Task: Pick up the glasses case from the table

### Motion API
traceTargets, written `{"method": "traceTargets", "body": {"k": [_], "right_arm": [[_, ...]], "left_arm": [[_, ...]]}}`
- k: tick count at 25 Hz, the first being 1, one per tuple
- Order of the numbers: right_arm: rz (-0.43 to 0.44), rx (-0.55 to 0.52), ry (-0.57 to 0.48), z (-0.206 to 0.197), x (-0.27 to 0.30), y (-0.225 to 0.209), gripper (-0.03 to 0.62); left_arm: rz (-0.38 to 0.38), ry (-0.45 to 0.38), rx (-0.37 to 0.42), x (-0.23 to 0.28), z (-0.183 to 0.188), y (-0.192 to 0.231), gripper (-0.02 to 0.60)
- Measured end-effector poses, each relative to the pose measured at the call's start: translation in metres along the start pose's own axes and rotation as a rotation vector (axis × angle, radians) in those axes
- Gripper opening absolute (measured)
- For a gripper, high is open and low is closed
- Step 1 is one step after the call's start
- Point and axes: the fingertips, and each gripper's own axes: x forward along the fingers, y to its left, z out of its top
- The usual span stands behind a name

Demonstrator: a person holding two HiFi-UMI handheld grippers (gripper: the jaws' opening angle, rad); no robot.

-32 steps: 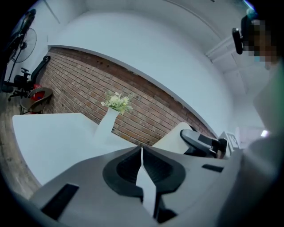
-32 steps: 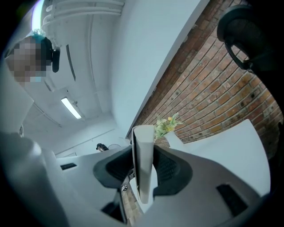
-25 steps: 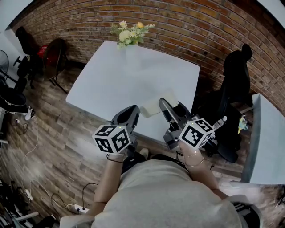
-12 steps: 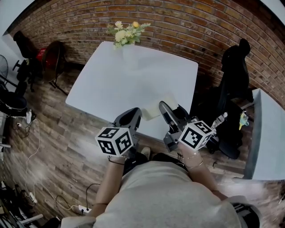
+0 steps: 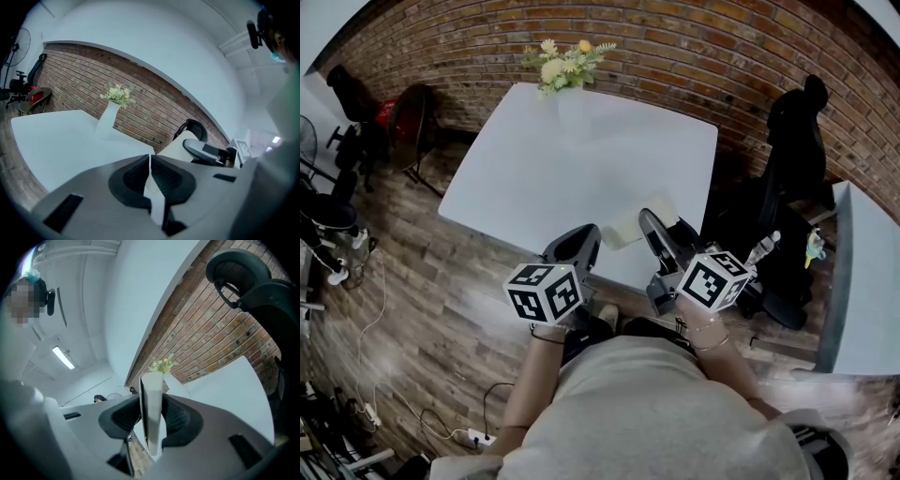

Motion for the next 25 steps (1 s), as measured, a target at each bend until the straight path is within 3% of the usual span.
{"method": "traceTargets", "body": {"k": [25], "right_arm": [[0.018,0.018,-0.018,0.001,-0.003,0.008,0.138]], "left_arm": [[-0.036,0.045,0.003,0.002,-0.009,-0.006,0.015]]}}
